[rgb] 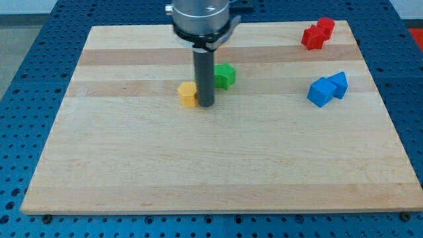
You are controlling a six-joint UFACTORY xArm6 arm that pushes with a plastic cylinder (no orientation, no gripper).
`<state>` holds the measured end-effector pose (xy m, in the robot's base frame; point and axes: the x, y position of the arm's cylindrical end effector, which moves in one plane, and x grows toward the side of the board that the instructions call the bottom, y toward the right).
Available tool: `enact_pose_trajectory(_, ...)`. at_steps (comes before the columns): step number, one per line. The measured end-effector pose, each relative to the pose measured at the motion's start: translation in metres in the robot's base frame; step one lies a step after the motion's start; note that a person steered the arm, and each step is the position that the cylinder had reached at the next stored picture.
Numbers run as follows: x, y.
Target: Slide the yellow heart to the bottom of the hexagon
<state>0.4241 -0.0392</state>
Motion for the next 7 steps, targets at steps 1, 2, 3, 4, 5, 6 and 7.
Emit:
enact_pose_trajectory(1,0.000,-0.021)
enact_pose_trajectory(2,0.000,-0.042)
enact_pose_trajectory(3,0.000,-0.070)
enact_pose_trajectory(4,-0.001,-0.095)
enact_pose_trajectory(5,-0.014,-0.097)
enact_pose_trajectory(6,-0.033,-0.094)
enact_pose_trajectory(7,-0.047,-0.087)
